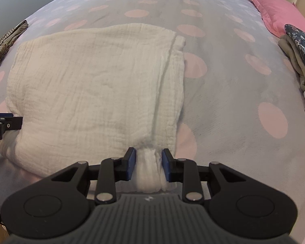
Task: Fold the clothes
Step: 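Open both grippers and release the white garment, then grasp the folded white garment's edge with the left gripper, then lift the folded garment with the left gripper and carry it toward the headboard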
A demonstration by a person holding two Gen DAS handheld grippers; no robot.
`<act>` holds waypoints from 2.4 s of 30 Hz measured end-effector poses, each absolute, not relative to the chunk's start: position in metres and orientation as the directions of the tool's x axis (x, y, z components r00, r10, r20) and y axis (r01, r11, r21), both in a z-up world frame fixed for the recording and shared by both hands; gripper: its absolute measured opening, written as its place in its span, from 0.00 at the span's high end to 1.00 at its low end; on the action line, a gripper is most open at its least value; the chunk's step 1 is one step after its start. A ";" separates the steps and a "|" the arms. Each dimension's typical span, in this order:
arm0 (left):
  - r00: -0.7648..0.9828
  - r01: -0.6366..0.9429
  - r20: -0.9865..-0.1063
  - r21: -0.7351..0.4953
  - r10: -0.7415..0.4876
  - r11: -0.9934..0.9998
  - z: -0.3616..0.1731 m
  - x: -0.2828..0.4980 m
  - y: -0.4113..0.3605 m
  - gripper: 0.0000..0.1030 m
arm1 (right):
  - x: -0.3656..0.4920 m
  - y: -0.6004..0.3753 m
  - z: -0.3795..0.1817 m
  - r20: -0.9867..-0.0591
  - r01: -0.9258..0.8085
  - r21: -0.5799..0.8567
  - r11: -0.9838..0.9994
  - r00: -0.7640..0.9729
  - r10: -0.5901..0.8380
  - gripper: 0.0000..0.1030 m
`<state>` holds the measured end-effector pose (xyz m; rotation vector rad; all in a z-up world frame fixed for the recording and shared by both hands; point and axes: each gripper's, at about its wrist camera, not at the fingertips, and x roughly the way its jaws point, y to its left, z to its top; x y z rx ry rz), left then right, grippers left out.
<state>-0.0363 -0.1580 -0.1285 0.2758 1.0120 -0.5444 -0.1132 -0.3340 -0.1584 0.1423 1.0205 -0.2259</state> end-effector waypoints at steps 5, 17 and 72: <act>0.470 0.535 -0.826 -0.012 -0.309 0.845 -0.117 -0.046 -0.152 0.70 | -0.116 -0.333 -0.149 -0.849 0.246 0.014 0.969 0.515 -0.119 0.68; 0.495 0.416 -0.798 -0.128 -0.342 0.900 -0.091 -0.023 -0.140 0.52 | -0.121 -0.360 -0.116 -0.813 0.371 0.112 0.922 0.568 -0.130 0.48; 0.472 0.530 -0.765 -0.151 -0.438 0.834 -0.126 0.017 -0.198 0.77 | -0.013 -0.377 -0.143 -0.790 0.254 0.307 0.917 0.605 0.097 0.71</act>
